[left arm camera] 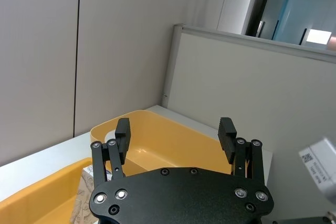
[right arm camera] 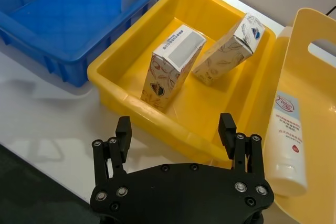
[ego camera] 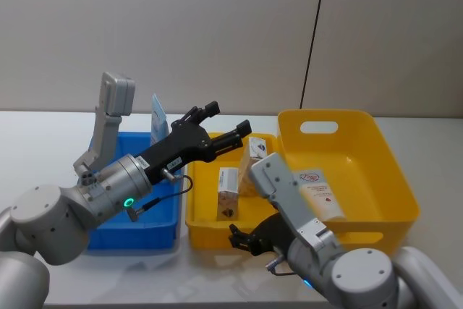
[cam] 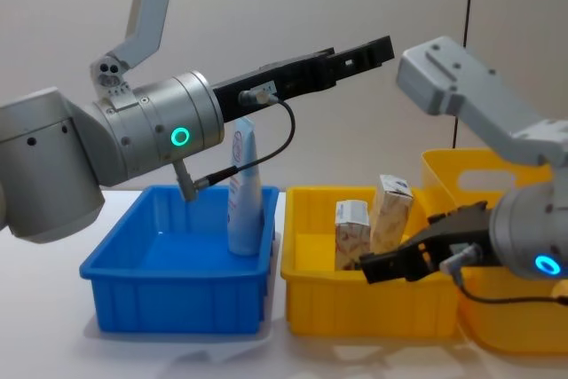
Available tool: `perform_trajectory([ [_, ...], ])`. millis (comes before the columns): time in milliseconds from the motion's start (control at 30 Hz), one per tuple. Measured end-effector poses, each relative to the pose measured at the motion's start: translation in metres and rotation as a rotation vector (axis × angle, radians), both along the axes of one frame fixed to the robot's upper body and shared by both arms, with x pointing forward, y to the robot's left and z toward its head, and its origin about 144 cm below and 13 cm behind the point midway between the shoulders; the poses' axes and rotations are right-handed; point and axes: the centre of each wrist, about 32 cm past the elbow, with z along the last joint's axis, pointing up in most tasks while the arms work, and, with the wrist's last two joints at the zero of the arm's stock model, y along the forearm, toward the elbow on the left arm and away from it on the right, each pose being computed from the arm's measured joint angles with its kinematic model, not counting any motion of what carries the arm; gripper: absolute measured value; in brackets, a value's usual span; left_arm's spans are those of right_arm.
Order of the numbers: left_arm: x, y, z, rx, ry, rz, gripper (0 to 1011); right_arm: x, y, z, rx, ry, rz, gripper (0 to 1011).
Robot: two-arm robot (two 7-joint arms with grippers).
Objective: Bimanual collaborative sorting of washing and personal care products
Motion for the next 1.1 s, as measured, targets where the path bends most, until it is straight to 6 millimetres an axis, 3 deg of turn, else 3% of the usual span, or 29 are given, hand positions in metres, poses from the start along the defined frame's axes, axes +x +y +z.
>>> perform_trajectory([
  [533, 0.0, 0.0, 0.0, 0.0, 0.0, 0.0, 1001, 0.009, 0.022, -0.012, 0.05, -0.016, -0.077, 1004],
  [1100, 0.0, 0.0, 0.0, 0.0, 0.0, 0.0, 1001, 0.027, 0.034, -0.008, 0.09, 0.033, -0.176, 1003],
])
